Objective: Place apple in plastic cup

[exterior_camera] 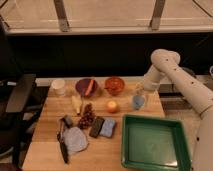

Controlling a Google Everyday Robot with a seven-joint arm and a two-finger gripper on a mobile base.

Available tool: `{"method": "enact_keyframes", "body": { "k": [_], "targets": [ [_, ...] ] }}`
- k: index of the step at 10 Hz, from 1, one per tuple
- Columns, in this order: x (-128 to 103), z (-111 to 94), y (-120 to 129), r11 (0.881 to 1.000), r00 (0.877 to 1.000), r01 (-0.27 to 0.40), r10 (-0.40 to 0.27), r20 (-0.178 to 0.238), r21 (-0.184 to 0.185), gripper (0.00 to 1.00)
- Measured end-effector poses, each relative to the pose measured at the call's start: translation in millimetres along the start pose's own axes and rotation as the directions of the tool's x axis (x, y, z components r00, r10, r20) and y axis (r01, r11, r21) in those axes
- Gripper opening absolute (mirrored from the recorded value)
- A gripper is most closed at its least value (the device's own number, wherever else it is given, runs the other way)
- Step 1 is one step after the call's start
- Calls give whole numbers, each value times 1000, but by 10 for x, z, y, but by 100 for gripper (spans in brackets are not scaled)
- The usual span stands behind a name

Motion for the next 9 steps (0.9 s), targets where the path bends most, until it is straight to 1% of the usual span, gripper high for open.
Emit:
{"method": "enact_keyframes", "body": {
  "k": [1, 2, 4, 5, 7, 8, 9],
  "targets": [
    [-83, 40, -62, 1000, 1000, 24, -24, -1, -8, 66],
    [-177, 86, -157, 999, 999, 52, -52, -4, -6, 66],
    [-286, 161, -245, 996, 996, 83, -83, -8, -6, 66],
    [-372, 223, -323, 993, 993, 114, -114, -10, -5, 66],
    [-594, 386, -515, 985, 985, 172, -172, -10, -2, 66],
    [-772, 519, -666, 979, 979, 202, -202, -10, 2, 66],
    [-979, 696, -847, 971, 971, 238, -238, -9, 3, 66]
  ]
}}
